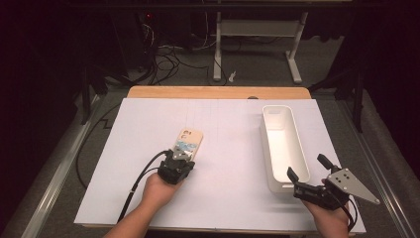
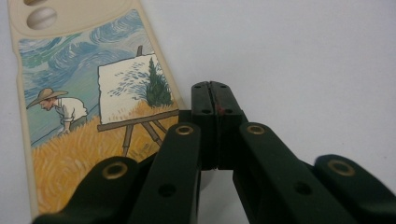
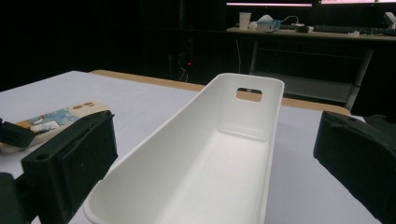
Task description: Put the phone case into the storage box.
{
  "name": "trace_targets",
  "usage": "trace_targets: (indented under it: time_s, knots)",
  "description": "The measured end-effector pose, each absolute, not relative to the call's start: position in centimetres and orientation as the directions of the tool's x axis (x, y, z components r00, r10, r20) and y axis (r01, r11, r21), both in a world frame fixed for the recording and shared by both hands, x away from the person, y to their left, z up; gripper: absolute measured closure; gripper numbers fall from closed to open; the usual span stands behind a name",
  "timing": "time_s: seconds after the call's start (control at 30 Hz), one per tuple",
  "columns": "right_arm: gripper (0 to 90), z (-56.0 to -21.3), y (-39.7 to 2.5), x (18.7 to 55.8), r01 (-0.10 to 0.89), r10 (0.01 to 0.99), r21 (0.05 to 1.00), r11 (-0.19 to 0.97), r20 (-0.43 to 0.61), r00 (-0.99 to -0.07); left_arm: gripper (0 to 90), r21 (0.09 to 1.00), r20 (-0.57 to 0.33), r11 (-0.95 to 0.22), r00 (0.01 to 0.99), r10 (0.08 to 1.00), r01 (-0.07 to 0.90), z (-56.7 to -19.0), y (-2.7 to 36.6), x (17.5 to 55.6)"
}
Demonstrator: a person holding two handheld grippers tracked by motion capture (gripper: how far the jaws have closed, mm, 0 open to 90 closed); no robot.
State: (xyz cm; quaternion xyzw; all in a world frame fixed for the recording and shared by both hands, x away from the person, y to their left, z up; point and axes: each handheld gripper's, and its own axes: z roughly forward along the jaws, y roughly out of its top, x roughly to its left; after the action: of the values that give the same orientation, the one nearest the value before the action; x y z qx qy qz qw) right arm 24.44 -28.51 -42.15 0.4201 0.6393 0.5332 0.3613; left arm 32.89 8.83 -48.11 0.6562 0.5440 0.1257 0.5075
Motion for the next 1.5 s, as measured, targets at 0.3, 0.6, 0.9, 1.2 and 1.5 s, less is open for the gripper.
trace_targets:
  time_s: [0.3, 0.6, 0.9, 1.2, 1.5]
  knots:
    - [0.0, -42.2, -28.6, 24.4, 0.153, 0.923, 0.985, 0.073, -0.008, -0.384, 89.6, 0.797, -0.379, 0.107, 0.355, 0.855, 0.594, -48.0, 10.8, 33.1]
    - [0.0, -42.2, -28.6, 24.4, 0.154, 0.924, 0.985, 0.073, -0.008, -0.382, 89.7, 0.799, -0.375, 0.113, 0.344, 0.861, 0.59, -47.7, 12.1, 33.4]
    - [0.0, -42.2, -28.6, 24.4, 0.155, 0.924, 0.985, 0.071, -0.006, -0.382, 89.7, 0.806, -0.366, 0.11, 0.343, 0.865, 0.581, -47.8, 12.8, 33.6]
    - [0.0, -42.2, -28.6, 24.4, 0.156, 0.924, 0.985, 0.073, -0.008, -0.382, 89.6, 0.808, -0.369, 0.125, 0.329, 0.869, 0.576, -47.8, 13.6, 33.8]
    - [0.0, -42.4, -28.6, 24.4, 0.161, 0.924, 0.984, 0.078, -0.011, -0.383, 89.4, 0.806, -0.479, 0.262, 0.324, 0.816, 0.531, -45.0, 19.3, 32.4]
